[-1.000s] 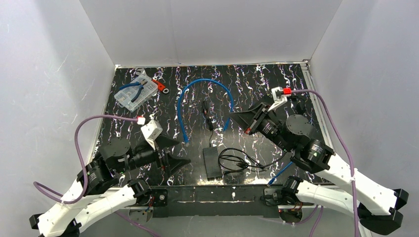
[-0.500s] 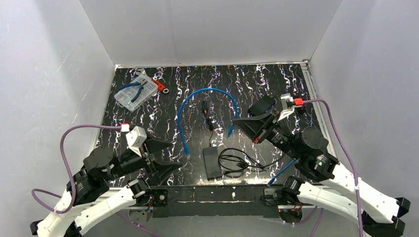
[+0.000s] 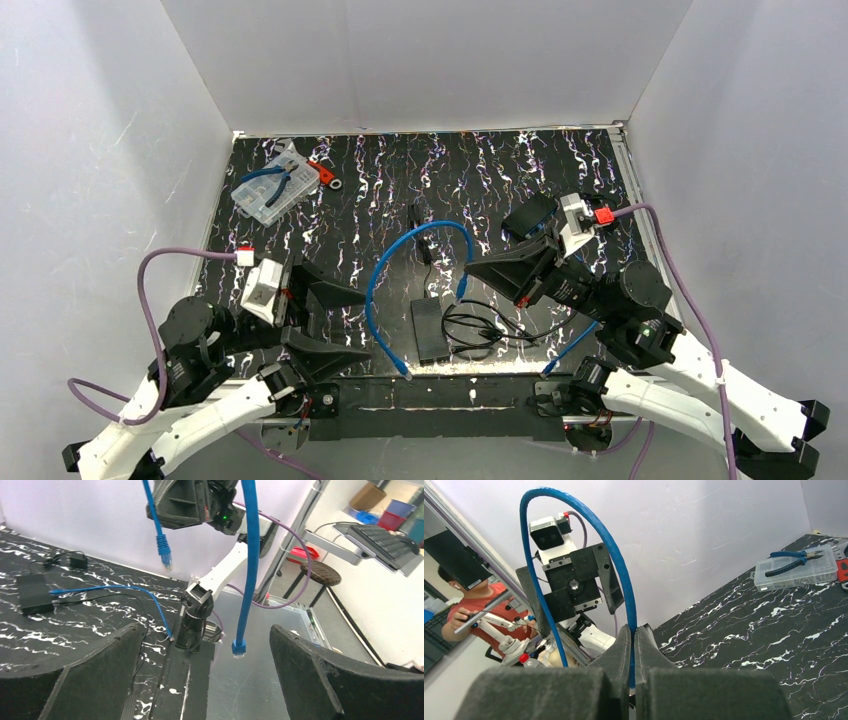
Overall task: Insert the plug into the switch port
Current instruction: Pick up the connector from the center of the board.
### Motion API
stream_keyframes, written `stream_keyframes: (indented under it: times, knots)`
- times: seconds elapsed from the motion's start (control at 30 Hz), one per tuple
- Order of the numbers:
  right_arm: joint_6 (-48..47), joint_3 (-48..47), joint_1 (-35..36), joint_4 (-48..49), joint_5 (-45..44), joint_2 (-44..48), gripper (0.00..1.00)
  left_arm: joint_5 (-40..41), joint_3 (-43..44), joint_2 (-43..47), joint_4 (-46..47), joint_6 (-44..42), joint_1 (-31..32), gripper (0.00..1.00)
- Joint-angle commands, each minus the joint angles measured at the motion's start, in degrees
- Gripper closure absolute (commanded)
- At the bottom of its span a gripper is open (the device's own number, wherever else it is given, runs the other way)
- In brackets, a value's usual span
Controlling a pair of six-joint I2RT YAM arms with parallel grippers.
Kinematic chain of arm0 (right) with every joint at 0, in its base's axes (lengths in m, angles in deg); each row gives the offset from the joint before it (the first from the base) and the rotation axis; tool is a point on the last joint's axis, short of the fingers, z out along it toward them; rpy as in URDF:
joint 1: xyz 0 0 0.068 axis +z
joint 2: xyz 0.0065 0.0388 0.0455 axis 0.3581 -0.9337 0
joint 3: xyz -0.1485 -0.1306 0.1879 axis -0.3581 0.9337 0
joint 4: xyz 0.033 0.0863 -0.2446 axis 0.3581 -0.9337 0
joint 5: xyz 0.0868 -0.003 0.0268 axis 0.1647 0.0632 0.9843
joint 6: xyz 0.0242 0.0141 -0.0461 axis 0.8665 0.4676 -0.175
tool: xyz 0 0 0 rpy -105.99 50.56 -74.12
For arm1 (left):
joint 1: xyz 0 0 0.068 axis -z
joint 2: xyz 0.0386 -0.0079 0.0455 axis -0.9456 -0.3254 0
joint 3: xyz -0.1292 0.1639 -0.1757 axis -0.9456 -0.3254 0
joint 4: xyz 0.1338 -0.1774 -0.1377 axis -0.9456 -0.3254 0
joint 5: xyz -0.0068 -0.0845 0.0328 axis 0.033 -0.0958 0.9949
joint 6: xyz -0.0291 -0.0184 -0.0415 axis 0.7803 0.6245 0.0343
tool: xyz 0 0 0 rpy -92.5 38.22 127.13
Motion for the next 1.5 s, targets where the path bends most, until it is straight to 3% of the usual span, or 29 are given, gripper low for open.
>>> stream_keyframes:
  times: [0.0,0.7,0.93,1.1,1.23,1.37,1.47]
  knots:
    - [0.49,-0.85,0.25,4.99,1.86,-0.26,0.99,-5.38,-0.73,-2.55,6.11,1.58,0.21,0.0]
    - [0.98,-0.68,0.2,5.62,0.96,-0.29,0.99,-13.79,-2.4,-8.66,16.96,5.43,0.21,0.0]
    - [1.29,-0.6,0.23,6.05,-0.19,0.32,0.99,-16.93,-3.85,-10.6,22.52,8.55,0.2,0.19]
    - [1.48,0.28,0.25,6.94,-1.2,1.09,0.99,-17.89,-4.32,-11.24,23.63,9.3,0.21,0.38]
    - [1.47,1.51,0.25,7.83,-2.31,2.43,0.99,-18.31,-4.71,-11.19,24.44,9.93,0.21,0.62]
    - [1.62,2.56,0.21,7.83,-3.72,3.34,0.99,-19.47,-4.92,-11.48,25.65,10.7,0.21,1.0]
    - [2.01,3.14,0.2,7.46,-4.26,3.6,0.99,-19.76,-5.05,-11.85,26.22,10.97,0.21,1.0]
